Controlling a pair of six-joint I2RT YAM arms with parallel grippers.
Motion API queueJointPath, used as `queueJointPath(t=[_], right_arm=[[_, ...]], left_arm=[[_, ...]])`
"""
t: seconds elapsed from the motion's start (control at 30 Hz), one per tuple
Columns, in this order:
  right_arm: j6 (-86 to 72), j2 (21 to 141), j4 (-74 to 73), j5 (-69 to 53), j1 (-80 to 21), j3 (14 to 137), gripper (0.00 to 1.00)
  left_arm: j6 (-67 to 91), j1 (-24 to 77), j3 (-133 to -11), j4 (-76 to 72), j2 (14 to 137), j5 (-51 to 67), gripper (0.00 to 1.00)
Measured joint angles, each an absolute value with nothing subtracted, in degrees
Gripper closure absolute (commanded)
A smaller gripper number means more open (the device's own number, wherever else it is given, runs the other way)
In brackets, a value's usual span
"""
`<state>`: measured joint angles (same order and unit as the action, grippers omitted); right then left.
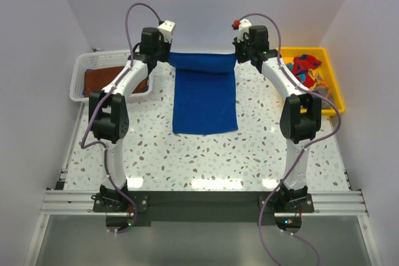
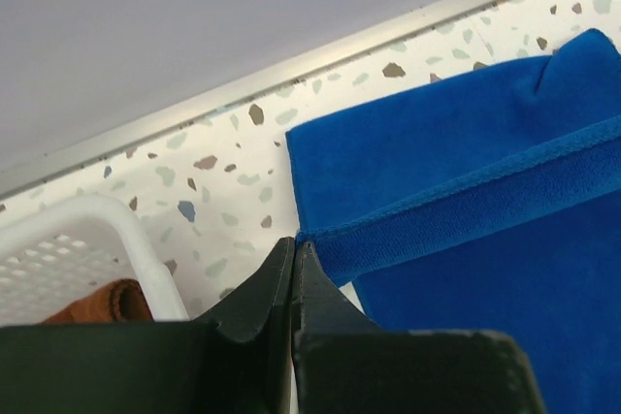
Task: Fold and stack the towels
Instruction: Fold the towel
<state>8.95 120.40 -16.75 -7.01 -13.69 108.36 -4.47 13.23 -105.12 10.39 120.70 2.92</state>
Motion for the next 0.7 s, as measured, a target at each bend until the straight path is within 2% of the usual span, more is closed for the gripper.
queueJointPath(t=[0.37,0.7], right_arm=[[8.69,112.20,-20.16,-5.28,-13.76,104.99,1.00],[8.99,101.97,-19.33,-3.77,-13.85,96.27,1.00]], left_arm=[[-3.40,13.32,-102.39,16.01,114.61,5.61,1.00],[-2.57,14.74,-100.95,17.72,109.19,6.39,1.00]])
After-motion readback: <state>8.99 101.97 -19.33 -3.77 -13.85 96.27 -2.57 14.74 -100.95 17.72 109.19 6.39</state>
